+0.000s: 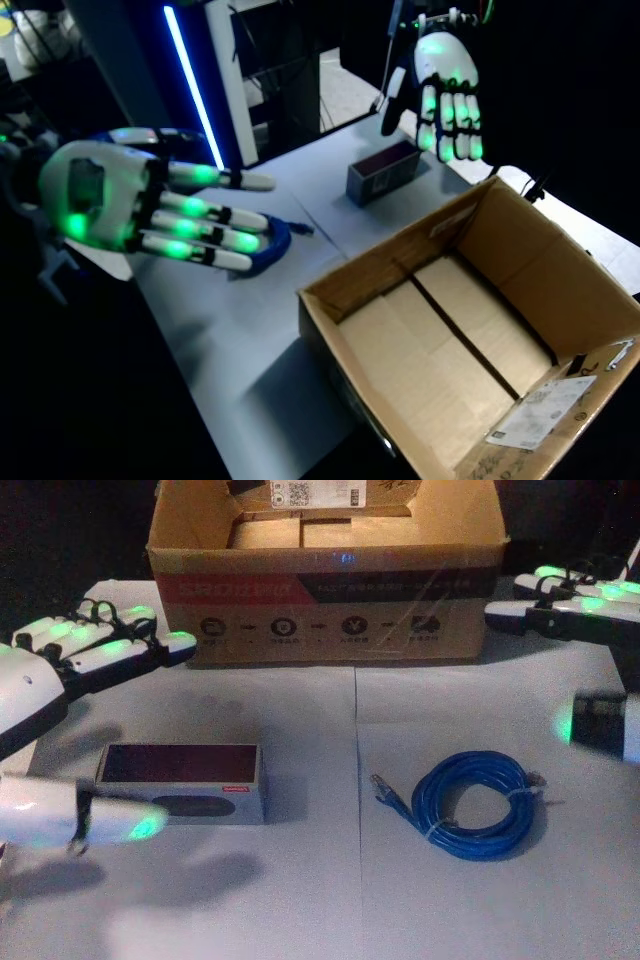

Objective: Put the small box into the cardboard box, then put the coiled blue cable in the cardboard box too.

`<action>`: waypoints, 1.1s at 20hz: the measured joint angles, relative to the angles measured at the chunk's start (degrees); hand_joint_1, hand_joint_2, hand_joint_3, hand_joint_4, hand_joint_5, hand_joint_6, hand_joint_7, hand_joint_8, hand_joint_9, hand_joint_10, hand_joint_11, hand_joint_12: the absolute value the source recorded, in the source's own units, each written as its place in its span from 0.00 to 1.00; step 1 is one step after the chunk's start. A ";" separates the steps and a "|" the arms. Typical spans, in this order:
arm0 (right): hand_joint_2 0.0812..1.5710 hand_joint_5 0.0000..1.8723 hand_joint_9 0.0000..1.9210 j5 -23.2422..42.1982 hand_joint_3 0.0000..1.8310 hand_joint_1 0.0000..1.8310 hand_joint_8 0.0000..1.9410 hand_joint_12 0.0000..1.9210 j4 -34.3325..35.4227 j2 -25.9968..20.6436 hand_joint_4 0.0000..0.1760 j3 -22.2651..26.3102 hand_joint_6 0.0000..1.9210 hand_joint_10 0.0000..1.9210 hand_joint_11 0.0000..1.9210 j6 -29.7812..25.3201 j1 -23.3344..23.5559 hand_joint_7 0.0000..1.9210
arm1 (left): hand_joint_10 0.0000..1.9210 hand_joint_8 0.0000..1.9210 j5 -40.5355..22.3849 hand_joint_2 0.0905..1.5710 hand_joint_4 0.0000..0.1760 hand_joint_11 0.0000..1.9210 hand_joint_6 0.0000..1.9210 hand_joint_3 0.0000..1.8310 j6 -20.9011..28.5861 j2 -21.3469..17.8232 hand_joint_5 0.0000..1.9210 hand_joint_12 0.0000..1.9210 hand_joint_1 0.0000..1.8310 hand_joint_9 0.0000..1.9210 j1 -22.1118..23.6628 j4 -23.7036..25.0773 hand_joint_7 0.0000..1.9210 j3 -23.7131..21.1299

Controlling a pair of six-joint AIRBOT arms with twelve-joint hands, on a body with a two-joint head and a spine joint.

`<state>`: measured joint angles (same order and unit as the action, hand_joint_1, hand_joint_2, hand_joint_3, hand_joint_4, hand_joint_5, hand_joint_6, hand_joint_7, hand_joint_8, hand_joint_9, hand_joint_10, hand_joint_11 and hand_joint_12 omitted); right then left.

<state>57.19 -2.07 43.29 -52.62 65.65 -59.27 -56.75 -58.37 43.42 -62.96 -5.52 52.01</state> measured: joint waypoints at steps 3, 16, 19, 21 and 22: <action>0.83 0.13 0.01 -0.04 0.00 0.00 0.00 0.00 -0.07 0.20 0.91 -0.15 0.00 0.00 0.00 0.02 0.00 0.06 | 0.00 0.00 0.83 0.50 1.00 0.00 0.00 0.00 -0.04 0.35 0.02 0.00 0.12 0.00 0.61 0.35 0.00 0.37; 0.85 0.13 0.01 -0.04 0.00 0.00 0.00 0.00 -0.11 0.39 0.90 -0.37 0.00 0.00 0.00 0.02 0.00 0.06 | 0.51 0.57 9.99 0.69 0.00 0.44 0.48 0.00 4.07 7.50 0.51 0.68 0.67 0.50 7.78 5.53 0.51 5.49; 0.85 0.12 0.01 -0.04 0.00 0.00 0.00 0.00 -0.11 0.37 0.88 -0.37 0.00 0.00 0.00 -0.07 0.00 0.05 | 0.53 0.65 8.52 0.70 0.00 0.42 0.39 0.00 5.05 6.51 0.55 0.70 0.67 0.48 8.17 5.95 0.47 5.46; 0.85 0.14 0.02 -0.04 0.00 0.00 0.01 0.00 -0.07 0.37 0.86 -0.37 0.01 0.01 0.00 -0.13 0.00 0.07 | 0.52 0.64 6.86 0.70 0.00 0.41 0.40 0.00 5.05 4.37 0.54 0.72 0.67 0.49 9.29 5.90 0.48 5.33; 0.85 0.13 0.02 -0.04 0.00 0.00 0.01 0.00 -0.11 0.37 0.94 -0.37 0.00 0.01 0.00 -0.17 0.00 0.07 | 0.57 0.60 5.81 0.69 0.00 0.43 0.42 0.00 5.03 3.08 0.53 0.77 0.67 0.49 10.05 5.81 0.50 5.14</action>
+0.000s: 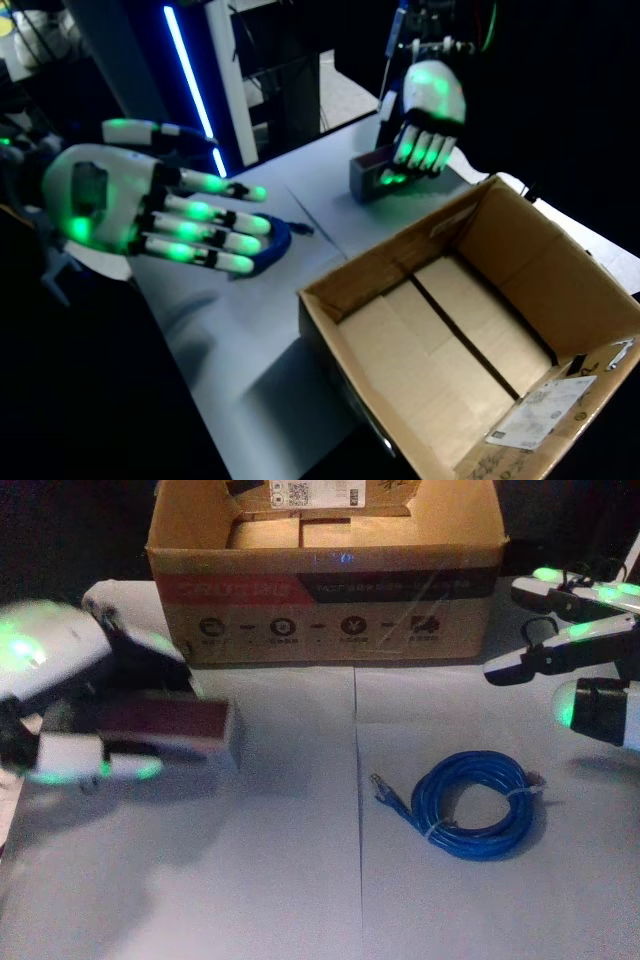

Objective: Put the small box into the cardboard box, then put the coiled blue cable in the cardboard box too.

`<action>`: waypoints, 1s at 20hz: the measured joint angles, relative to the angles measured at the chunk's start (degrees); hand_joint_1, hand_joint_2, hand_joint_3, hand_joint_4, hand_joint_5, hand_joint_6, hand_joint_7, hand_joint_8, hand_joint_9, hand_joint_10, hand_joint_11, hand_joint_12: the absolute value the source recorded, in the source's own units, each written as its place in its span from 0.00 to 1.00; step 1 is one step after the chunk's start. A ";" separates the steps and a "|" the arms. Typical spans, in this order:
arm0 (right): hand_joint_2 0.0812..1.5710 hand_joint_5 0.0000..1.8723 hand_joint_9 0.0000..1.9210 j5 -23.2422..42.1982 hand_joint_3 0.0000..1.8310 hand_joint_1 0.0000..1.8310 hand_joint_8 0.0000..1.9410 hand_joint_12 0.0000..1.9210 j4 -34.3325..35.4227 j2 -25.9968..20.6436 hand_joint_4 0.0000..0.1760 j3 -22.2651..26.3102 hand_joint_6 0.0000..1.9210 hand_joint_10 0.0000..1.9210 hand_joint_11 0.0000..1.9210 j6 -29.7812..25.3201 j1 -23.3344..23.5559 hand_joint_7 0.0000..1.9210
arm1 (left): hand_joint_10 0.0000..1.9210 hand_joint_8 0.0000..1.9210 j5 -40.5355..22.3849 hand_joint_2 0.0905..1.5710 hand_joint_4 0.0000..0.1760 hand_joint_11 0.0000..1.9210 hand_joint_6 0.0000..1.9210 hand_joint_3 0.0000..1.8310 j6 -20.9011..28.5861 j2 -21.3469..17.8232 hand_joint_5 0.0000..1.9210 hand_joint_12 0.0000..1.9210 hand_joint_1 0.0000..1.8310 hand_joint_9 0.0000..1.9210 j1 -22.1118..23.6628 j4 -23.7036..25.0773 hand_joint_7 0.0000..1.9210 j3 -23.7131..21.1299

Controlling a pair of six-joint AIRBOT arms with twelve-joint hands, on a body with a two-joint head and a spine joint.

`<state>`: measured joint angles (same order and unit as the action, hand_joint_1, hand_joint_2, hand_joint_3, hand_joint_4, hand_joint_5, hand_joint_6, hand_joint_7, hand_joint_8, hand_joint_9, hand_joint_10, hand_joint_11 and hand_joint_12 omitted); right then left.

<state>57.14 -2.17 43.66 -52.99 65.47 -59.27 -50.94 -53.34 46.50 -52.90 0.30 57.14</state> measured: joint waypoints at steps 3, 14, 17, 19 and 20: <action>0.85 0.13 0.03 0.00 0.00 0.00 0.00 0.00 0.02 0.00 0.94 0.00 0.00 0.01 0.00 -0.09 0.00 0.07 | 0.60 0.47 -3.61 0.67 0.00 0.40 0.42 0.00 0.26 -3.32 0.54 0.71 0.75 0.51 3.56 1.38 0.51 -0.07; 0.86 0.13 0.00 0.02 0.00 0.00 0.00 0.00 -0.07 0.15 0.99 -0.24 0.00 0.00 0.00 -0.07 0.00 0.06 | 0.45 0.53 4.66 0.70 0.00 0.30 0.55 0.00 -2.91 4.09 0.47 0.69 0.68 0.45 29.57 2.95 0.52 13.14; 0.87 0.14 0.00 -0.02 0.00 0.00 0.00 0.00 -0.07 1.18 0.93 -1.40 0.00 0.00 0.00 -0.07 0.22 0.06 | 0.28 0.50 12.04 0.68 0.00 0.41 0.48 0.00 -5.22 11.02 0.50 0.63 0.67 0.56 33.55 1.42 0.55 18.71; 0.87 0.14 0.01 -0.09 0.00 0.00 0.00 0.00 -0.33 2.10 0.89 -2.14 0.00 0.00 0.00 -0.09 0.85 0.06 | 0.31 0.46 16.17 0.67 0.00 0.45 0.44 0.00 -5.27 16.22 0.52 0.64 0.68 0.59 33.92 -0.46 0.58 23.08; 0.87 0.14 0.01 -0.02 0.00 0.00 0.00 0.00 -0.48 2.47 0.85 -2.23 0.00 0.00 0.00 -0.11 1.01 0.05 | 0.21 0.42 17.57 0.67 0.00 0.46 0.47 0.00 -5.27 18.97 0.51 0.60 0.68 0.63 33.92 -2.21 0.60 25.53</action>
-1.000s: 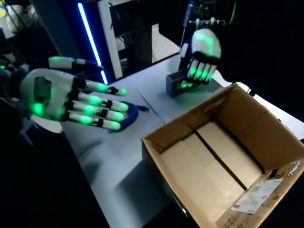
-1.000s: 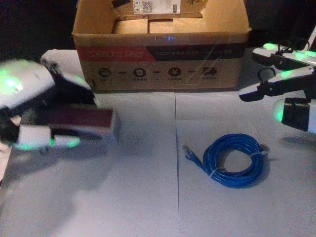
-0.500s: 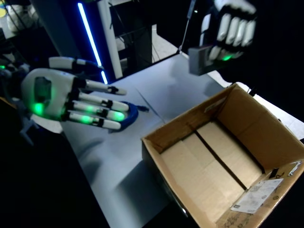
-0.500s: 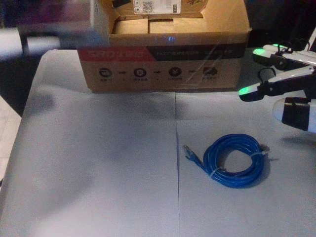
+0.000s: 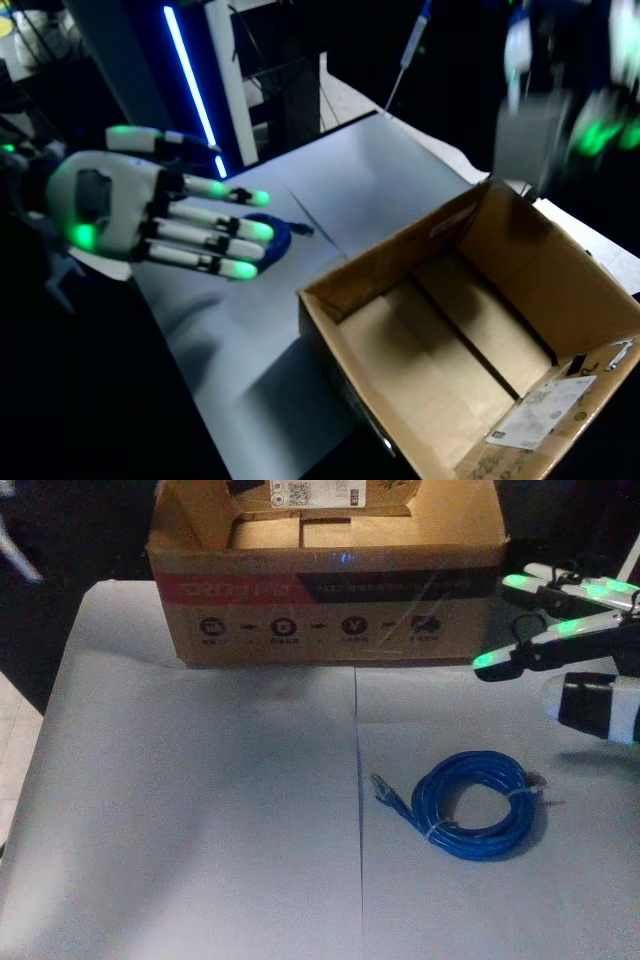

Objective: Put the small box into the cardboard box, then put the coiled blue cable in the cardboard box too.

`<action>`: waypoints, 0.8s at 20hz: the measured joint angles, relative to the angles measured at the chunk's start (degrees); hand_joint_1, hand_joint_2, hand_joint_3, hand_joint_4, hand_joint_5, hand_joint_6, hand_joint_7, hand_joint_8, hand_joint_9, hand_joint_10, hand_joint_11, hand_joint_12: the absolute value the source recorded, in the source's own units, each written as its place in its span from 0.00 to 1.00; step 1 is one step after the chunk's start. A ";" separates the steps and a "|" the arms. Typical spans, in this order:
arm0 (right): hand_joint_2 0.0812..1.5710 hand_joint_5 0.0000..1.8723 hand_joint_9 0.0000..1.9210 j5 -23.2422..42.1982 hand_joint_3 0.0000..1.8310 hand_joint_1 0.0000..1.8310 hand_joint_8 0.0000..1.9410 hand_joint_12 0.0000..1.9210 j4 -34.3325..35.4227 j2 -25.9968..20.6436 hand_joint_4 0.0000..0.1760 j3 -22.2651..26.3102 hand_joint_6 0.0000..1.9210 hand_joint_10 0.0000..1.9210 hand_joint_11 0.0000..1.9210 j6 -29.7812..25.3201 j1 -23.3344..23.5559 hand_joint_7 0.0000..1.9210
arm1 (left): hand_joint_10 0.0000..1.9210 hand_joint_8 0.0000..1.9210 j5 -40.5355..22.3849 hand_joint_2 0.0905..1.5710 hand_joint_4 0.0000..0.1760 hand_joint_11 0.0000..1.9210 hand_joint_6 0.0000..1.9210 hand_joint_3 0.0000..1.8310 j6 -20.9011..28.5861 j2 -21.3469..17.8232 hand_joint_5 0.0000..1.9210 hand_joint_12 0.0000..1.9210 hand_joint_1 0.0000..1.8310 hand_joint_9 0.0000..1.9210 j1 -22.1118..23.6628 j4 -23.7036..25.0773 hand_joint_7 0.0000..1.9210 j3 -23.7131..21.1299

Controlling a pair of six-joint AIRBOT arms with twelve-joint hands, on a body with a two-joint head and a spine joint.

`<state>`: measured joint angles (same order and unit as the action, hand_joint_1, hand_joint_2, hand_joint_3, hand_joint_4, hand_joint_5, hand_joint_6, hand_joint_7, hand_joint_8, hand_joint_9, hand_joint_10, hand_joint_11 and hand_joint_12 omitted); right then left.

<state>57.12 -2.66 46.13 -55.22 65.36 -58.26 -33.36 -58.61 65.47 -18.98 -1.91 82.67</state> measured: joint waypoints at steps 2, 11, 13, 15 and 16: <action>0.88 0.14 0.01 -0.04 0.00 0.00 0.00 0.00 -0.61 0.22 0.85 -0.11 0.00 0.00 0.00 -0.04 0.74 0.05 | 0.13 0.44 1.25 0.67 0.00 0.41 0.46 0.00 -0.15 4.55 0.52 0.60 0.68 0.62 -0.24 -3.78 0.58 3.69; 0.89 0.16 0.04 0.00 0.00 0.01 0.00 0.00 -3.67 2.14 0.82 -2.67 0.00 0.01 0.00 -4.07 2.78 0.08 | 0.05 0.02 4.81 0.58 0.66 0.08 0.01 0.00 0.11 11.06 0.28 0.57 0.46 0.28 -0.35 -3.72 0.29 8.70; 0.89 0.16 0.04 0.00 0.00 0.00 0.00 0.00 -3.76 2.32 0.81 -2.78 0.00 0.00 0.00 -4.09 2.78 0.08 | 0.00 0.00 4.90 0.53 1.00 0.00 0.00 0.00 0.09 11.02 0.08 0.23 0.34 0.07 -0.35 -3.58 0.07 8.72; 0.89 0.16 0.05 0.00 0.00 0.00 0.00 0.00 -3.80 2.54 0.81 -2.97 0.00 0.00 0.00 -4.09 2.78 0.08 | 0.00 0.00 4.90 0.52 1.00 0.00 0.00 0.00 0.11 11.04 0.05 0.15 0.32 0.04 -0.35 -3.45 0.03 8.72; 0.88 0.16 0.04 0.00 0.00 0.00 0.00 0.00 -3.72 2.64 0.84 -3.02 0.00 0.00 0.00 -4.09 2.78 0.08 | 0.00 0.00 4.57 0.51 1.00 0.00 0.00 0.00 0.13 11.02 0.04 0.16 0.31 0.04 -0.35 -3.30 0.02 8.68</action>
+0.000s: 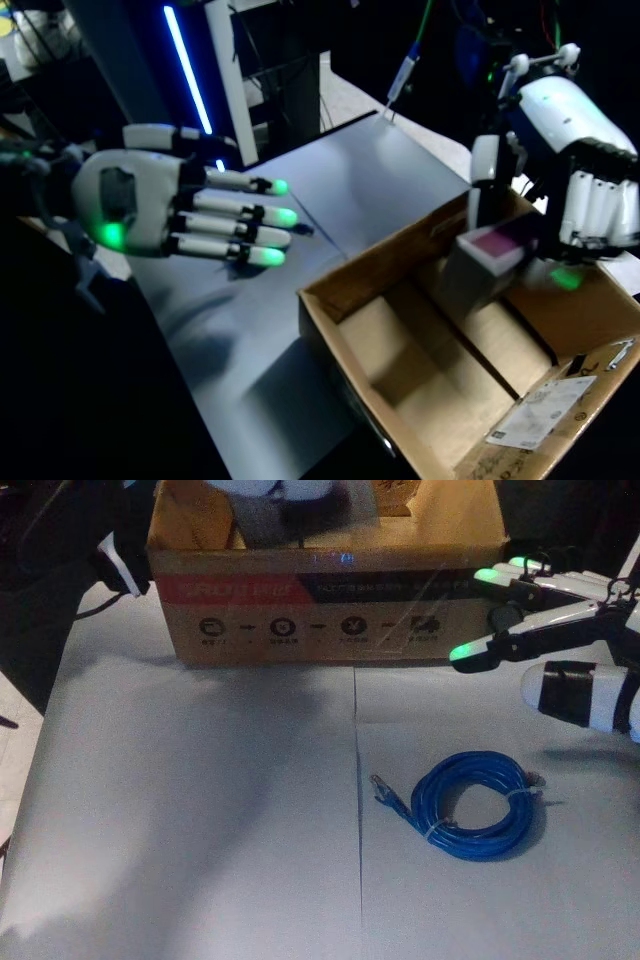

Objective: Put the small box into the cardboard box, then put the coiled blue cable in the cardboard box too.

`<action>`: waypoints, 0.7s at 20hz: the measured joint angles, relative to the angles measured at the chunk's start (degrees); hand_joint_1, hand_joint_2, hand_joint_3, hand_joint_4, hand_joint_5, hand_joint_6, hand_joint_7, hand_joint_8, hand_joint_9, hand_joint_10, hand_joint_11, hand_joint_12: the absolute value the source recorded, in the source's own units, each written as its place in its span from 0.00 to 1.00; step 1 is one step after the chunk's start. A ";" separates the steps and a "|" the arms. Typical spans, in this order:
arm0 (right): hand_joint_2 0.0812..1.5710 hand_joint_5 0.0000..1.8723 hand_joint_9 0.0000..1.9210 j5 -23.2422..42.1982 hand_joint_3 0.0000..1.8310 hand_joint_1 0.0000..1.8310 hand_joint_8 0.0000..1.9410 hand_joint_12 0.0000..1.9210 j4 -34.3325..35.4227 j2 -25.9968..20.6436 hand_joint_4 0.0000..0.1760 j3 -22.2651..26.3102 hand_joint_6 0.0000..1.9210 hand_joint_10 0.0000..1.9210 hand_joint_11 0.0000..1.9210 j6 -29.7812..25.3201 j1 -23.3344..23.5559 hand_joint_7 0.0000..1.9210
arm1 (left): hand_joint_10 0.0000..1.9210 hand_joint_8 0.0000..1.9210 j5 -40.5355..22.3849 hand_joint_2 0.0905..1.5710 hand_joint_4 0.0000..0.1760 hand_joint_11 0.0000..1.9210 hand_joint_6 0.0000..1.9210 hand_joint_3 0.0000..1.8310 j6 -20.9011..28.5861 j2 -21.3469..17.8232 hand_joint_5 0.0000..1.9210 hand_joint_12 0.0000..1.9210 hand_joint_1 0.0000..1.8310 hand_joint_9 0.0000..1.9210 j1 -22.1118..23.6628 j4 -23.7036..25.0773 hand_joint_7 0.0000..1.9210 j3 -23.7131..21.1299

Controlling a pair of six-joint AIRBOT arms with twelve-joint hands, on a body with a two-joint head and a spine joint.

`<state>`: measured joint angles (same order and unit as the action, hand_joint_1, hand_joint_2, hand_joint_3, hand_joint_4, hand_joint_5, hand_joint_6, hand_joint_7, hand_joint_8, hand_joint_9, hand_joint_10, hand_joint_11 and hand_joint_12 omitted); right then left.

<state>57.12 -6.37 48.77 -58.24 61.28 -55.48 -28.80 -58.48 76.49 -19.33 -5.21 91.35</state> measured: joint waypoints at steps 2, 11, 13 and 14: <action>0.88 0.15 0.03 0.00 0.00 0.00 0.00 0.00 -0.13 0.02 0.94 0.00 0.00 0.00 0.00 0.00 0.00 0.06 | 0.00 0.00 -0.17 0.51 1.00 0.00 0.00 0.00 -0.02 -0.37 0.03 0.20 0.28 0.04 0.00 0.11 0.02 -0.70; 0.87 0.15 0.04 -0.07 0.00 0.04 0.00 0.02 0.24 -0.24 0.89 0.00 0.00 0.00 0.04 -1.64 0.00 0.07 | 0.00 0.00 -6.32 0.55 0.98 0.01 0.00 0.00 0.11 -18.91 0.05 0.12 0.19 0.02 -8.50 5.64 0.03 -16.79; 0.84 0.12 0.04 0.00 0.00 0.06 0.00 0.03 0.24 -0.48 0.93 0.02 0.00 0.00 0.03 -2.95 0.00 0.07 | 0.00 0.00 -9.27 0.52 0.99 0.00 0.00 0.00 0.96 -23.26 0.05 0.11 0.22 0.00 -13.79 5.70 0.03 -21.62; 0.82 0.11 0.04 0.00 0.00 0.07 0.00 0.03 0.26 -0.46 1.00 0.04 0.00 0.00 0.03 -3.19 0.00 0.07 | 0.00 0.00 -11.69 0.51 1.00 0.00 0.00 0.00 1.79 -24.85 0.04 0.06 0.22 0.00 -15.98 5.73 0.02 -23.45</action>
<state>57.12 -6.11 48.31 -58.19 58.08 -55.48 -40.49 -56.69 51.64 -35.31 0.51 67.90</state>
